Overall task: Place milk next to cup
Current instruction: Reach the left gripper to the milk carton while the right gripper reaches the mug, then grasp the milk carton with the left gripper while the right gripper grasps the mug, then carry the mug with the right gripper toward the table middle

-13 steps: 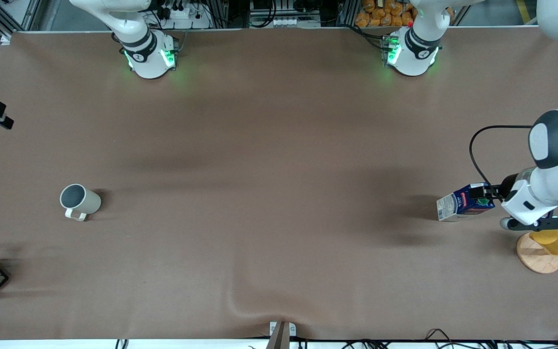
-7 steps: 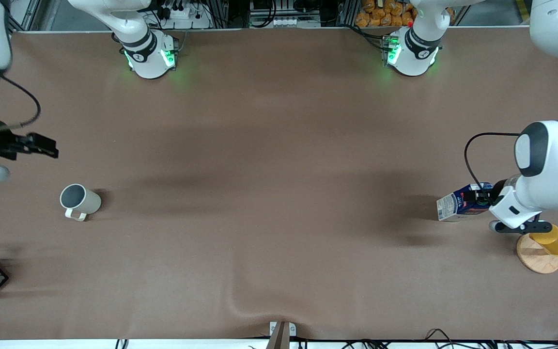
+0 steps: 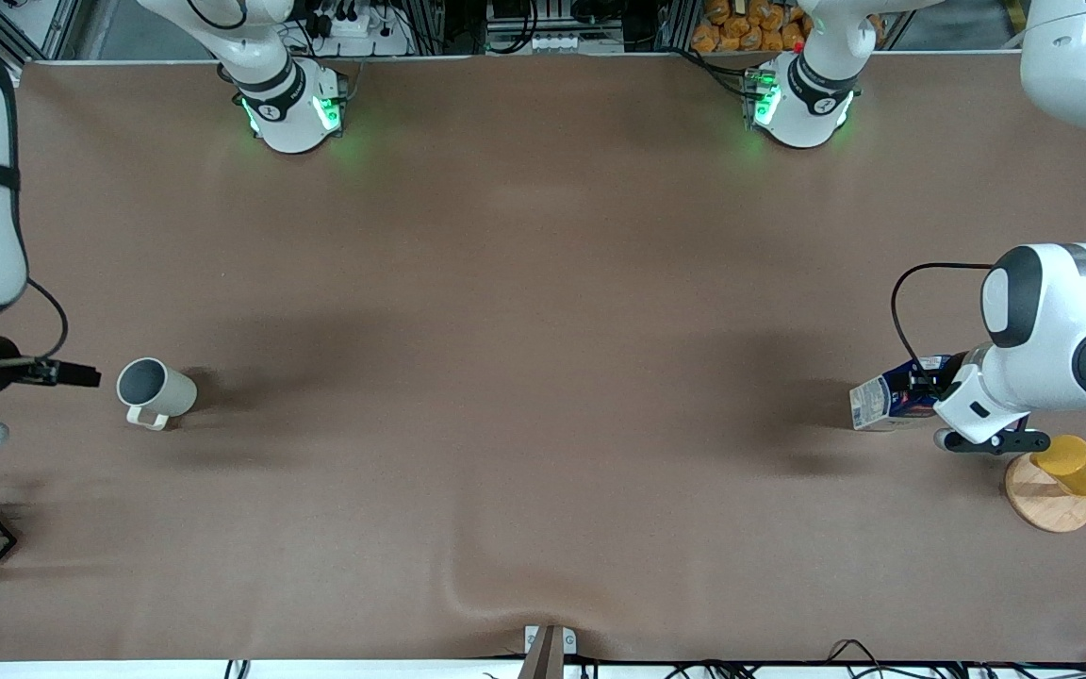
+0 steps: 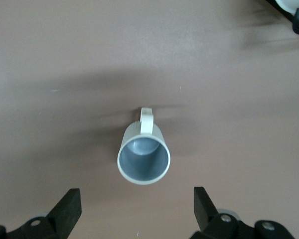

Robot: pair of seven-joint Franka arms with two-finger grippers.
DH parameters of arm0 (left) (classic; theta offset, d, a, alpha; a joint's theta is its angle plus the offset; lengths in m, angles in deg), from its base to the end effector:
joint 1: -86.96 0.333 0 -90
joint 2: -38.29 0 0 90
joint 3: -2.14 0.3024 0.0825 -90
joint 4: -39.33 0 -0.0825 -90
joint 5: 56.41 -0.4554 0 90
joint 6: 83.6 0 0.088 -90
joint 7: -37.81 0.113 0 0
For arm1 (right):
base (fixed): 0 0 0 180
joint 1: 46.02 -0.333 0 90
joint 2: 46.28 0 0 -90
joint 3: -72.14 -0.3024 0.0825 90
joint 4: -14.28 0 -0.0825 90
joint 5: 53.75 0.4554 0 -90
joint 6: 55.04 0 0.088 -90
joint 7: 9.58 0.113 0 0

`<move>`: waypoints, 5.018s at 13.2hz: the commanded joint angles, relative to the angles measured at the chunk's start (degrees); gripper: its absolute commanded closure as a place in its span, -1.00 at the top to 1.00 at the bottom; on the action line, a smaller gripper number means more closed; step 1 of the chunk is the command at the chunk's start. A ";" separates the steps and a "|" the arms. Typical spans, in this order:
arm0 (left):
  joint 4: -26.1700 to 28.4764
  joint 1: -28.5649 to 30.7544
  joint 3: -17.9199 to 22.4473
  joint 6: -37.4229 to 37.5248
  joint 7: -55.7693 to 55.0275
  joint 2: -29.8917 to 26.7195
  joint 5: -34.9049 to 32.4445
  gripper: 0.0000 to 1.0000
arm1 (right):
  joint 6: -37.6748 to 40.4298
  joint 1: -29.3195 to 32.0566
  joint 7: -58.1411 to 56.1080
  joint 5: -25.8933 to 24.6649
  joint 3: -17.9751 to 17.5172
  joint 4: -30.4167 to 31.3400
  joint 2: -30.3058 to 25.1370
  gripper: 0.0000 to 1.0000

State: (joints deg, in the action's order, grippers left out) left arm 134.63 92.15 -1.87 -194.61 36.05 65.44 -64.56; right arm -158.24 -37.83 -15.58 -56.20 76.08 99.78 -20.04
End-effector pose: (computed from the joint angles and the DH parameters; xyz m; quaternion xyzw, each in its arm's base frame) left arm 0.7038 0.0282 0.2625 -0.9940 0.0042 0.0983 0.0478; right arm 0.7156 -0.1519 0.3518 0.9956 -0.0445 -0.0787 0.0237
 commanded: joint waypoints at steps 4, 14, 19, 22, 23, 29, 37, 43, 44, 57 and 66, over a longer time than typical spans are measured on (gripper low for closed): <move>0.86 -0.10 -0.12 0.18 -0.35 -2.89 -1.25 -0.24 | -2.43 3.66 -11.73 0.69 -0.78 5.38 1.27 1.00; 0.86 -0.18 -0.12 9.92 -0.61 -13.61 1.12 -0.24 | -15.18 7.09 -15.18 3.66 -0.78 13.73 5.74 1.00; 0.95 -1.15 -0.29 12.93 -1.40 -14.41 1.38 -0.24 | -18.26 7.45 -14.83 9.04 -0.69 13.38 8.83 -0.93; 1.03 -0.89 -0.47 12.93 -2.37 -15.72 2.52 -0.24 | -18.26 7.45 -14.83 9.04 -0.69 12.77 8.92 -1.00; 1.21 -0.97 -0.47 13.02 -2.28 -16.34 2.61 -0.24 | -18.26 7.36 -14.83 9.04 -0.69 12.68 8.92 -1.00; 5.34 -1.50 -0.47 13.28 -2.98 -21.79 4.10 -0.24 | -14.84 6.39 -18.94 8.96 -0.95 7.94 4.10 -1.00; 6.83 -3.43 -0.47 14.25 -3.34 -22.32 5.43 -0.23 | -10.44 -3.16 -23.35 9.22 -8.16 3.01 5.04 -1.00; 7.10 -3.43 -0.47 14.25 -3.42 -22.23 5.43 -0.21 | -21.90 -21.97 -23.00 15.54 -8.16 1.69 12.24 -1.00; 7.10 -3.35 -0.47 14.16 -3.42 -22.23 5.43 -0.21 | -25.43 -24.78 -22.91 15.46 -8.07 1.43 13.47 -1.00; 6.48 -5.80 -0.47 13.90 -7.54 -21.79 10.17 -0.21 | -33.11 -40.45 -8.77 13.80 -7.46 -1.21 18.24 0.86; 2.82 -21.08 -3.71 14.51 -30.81 -19.96 11.76 -0.21 | -17.84 -28.37 1.61 13.79 -5.70 -0.60 5.77 1.00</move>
State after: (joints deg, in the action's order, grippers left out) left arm 140.75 74.05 -4.47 -180.92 9.75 44.36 -53.44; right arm -179.24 -73.34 -14.08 -42.19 71.25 96.95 -10.46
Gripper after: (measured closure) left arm 0.604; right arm 0.004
